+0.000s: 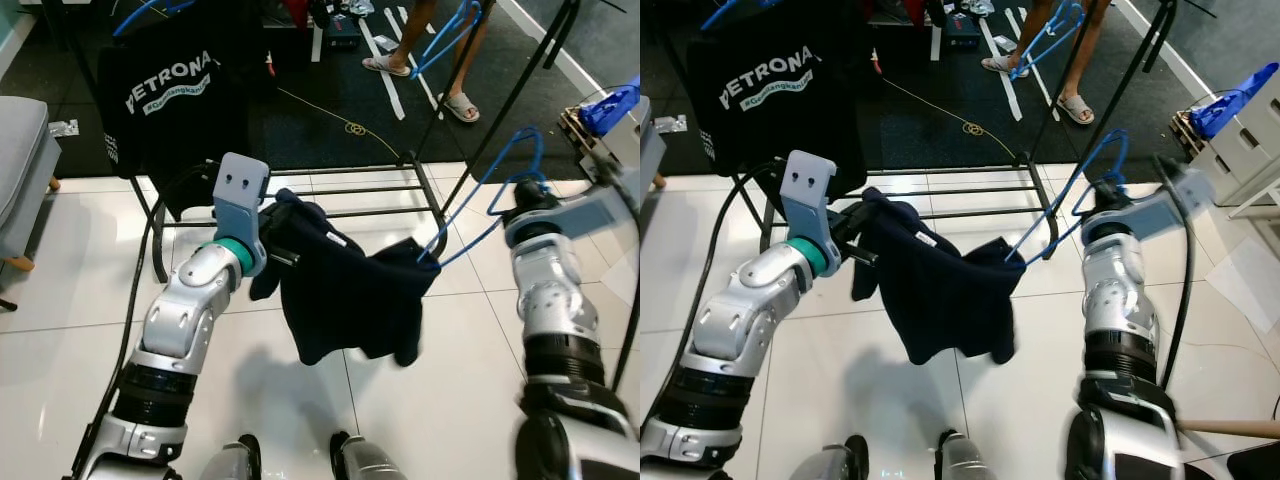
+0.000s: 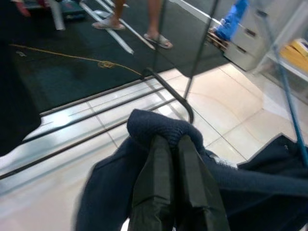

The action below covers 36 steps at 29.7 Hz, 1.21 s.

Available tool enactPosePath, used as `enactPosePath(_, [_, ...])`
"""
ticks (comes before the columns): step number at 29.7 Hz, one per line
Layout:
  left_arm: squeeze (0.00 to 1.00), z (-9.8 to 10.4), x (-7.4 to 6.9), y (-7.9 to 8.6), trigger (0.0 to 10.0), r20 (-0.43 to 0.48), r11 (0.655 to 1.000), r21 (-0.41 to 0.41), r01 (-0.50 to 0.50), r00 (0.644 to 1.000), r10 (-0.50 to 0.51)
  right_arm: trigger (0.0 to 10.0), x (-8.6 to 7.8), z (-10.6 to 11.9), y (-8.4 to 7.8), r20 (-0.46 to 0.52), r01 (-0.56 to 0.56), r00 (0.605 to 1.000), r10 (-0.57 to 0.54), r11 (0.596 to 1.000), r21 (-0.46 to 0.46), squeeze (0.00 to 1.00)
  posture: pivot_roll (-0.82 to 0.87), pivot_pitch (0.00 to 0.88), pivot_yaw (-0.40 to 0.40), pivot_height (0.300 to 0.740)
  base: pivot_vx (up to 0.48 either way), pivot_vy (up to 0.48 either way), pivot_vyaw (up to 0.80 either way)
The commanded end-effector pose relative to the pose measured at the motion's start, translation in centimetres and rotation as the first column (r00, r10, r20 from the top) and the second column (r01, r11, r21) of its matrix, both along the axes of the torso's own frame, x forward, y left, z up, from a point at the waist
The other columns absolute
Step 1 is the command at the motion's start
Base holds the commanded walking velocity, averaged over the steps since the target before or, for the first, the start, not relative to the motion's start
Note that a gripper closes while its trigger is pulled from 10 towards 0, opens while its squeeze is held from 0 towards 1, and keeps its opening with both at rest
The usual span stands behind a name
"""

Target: Hang hanger

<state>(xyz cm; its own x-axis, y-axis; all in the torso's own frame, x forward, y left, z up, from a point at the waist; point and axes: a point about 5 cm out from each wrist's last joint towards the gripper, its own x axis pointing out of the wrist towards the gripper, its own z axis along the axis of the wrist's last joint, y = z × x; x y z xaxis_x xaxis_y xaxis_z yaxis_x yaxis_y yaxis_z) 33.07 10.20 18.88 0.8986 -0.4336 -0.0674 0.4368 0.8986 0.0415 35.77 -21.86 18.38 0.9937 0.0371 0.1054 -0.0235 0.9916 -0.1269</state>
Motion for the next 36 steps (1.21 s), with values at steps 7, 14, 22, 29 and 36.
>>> enactPosePath(7, [0.0, 0.4, -0.7, -1.9, 0.0, 0.041, 0.993, 0.019, 0.116, 0.992, -0.117, 10.0, -1.9, -1.8, 5.6, -0.029, -0.316, 0.945, 0.325, 0.889, -0.331, 0.0, -0.08, 0.121, -0.002, 0.74, 0.0, 0.0, 0.0])
enactPosePath(14, [0.0, 0.4, -1.1, -3.6, 0.0, 0.052, 0.986, 0.015, 0.165, 0.985, -0.166, 10.0, -2.7, 1.1, 9.8, 0.105, -0.481, 0.836, 0.539, 0.811, -0.333, 0.0, -0.08, 0.118, -0.004, 0.74, 0.0, 0.0, 0.0])
enactPosePath(22, [0.0, 0.6, -0.8, -3.4, 0.0, 0.078, 0.986, 0.064, 0.153, 0.984, -0.158, 10.0, -3.0, 0.5, 10.7, 0.084, -0.449, 0.843, 0.531, 0.782, -0.433, 0.0, -0.08, 0.111, -0.01, 0.74, 0.0, 0.0, 0.0])
enactPosePath(29, [0.0, 0.7, -1.0, -4.0, 0.0, 0.074, 0.987, 0.018, 0.162, 0.984, -0.163, 10.0, -2.5, 2.8, 9.9, 0.28, -0.298, 0.887, 0.366, 0.919, -0.259, 0.0, -0.08, 0.11, -0.01, 0.74, 0.0, 0.0, 0.0])
enactPosePath(36, [0.0, 1.0, -1.0, -4.1, 0.0, 0.081, 0.986, 0.011, 0.164, 0.983, -0.165, 10.0, -2.6, 2.7, 10.0, 0.273, -0.317, 0.884, 0.379, 0.916, -0.245, 0.0, -0.08, 0.116, -0.01, 0.74, 0.0, 0.0, 0.0])
